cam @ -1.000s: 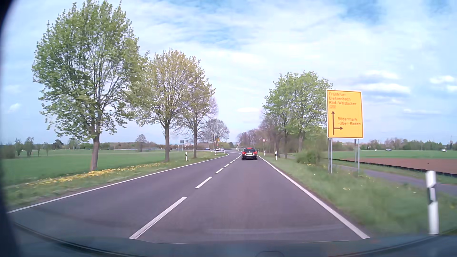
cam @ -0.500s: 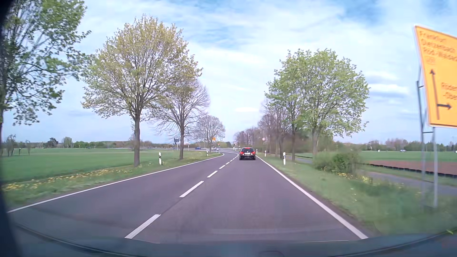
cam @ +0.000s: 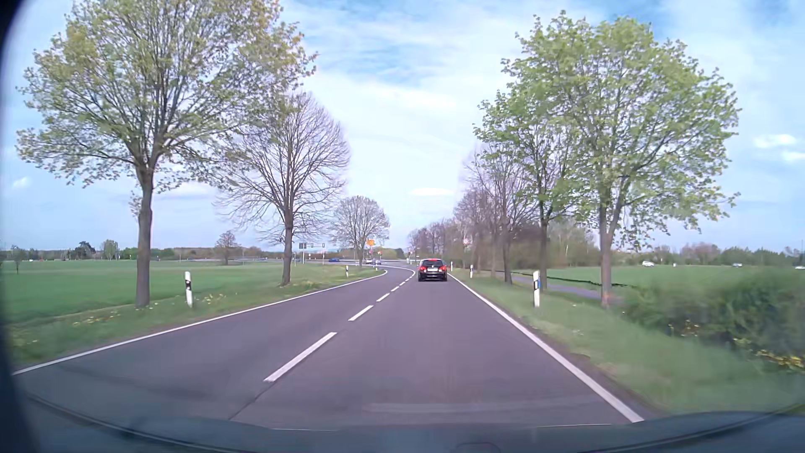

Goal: Follow the waypoints while adhering to traffic rules and regulations

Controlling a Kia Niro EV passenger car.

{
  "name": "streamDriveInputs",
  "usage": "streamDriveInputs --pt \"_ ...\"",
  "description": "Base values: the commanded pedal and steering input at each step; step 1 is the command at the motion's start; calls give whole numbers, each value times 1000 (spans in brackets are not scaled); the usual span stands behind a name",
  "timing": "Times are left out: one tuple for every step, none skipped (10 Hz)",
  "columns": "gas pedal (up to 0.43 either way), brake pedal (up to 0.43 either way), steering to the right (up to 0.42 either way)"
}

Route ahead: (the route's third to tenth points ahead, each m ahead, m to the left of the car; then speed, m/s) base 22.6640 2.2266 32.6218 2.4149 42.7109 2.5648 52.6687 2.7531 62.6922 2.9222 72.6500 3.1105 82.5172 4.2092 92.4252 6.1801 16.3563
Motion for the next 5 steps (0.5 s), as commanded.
streamDriveInputs --pt "0 122 2" --pt "0 128 1" --pt "0 134 0" --pt "0 134 0" --pt "0 140 0"
